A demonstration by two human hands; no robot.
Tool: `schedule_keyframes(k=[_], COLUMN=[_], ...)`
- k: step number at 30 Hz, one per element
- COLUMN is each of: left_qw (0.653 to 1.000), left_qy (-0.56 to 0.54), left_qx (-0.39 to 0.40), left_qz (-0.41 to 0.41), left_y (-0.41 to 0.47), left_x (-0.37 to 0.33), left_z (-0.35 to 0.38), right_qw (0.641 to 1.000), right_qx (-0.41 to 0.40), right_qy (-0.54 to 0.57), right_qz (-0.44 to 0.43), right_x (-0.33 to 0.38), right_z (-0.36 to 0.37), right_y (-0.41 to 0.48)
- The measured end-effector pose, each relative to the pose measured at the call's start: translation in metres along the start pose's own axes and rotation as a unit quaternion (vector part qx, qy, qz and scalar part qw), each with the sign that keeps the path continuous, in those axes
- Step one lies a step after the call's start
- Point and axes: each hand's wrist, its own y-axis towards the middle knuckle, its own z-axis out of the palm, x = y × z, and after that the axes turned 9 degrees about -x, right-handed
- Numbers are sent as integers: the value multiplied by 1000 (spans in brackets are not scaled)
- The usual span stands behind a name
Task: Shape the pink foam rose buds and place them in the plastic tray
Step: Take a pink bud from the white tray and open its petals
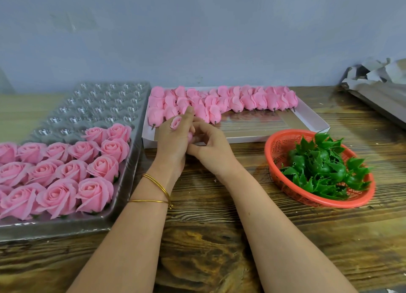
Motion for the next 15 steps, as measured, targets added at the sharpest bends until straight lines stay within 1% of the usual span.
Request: schedule_keyframes(k=[6, 15], left_qw=[1000, 999], left_qy=[-18, -20], left_qx=[6, 28], left_qz=[-17, -1], left_y=[-2, -3], left_x=[1, -3], left_z=[3, -1], right_qw=[999, 1000], right_qx=[-55, -24], right_qy=[0, -1], right_qz=[-3, -15], right_x=[-4, -7], right_z=[2, -1], right_y=[-1, 2])
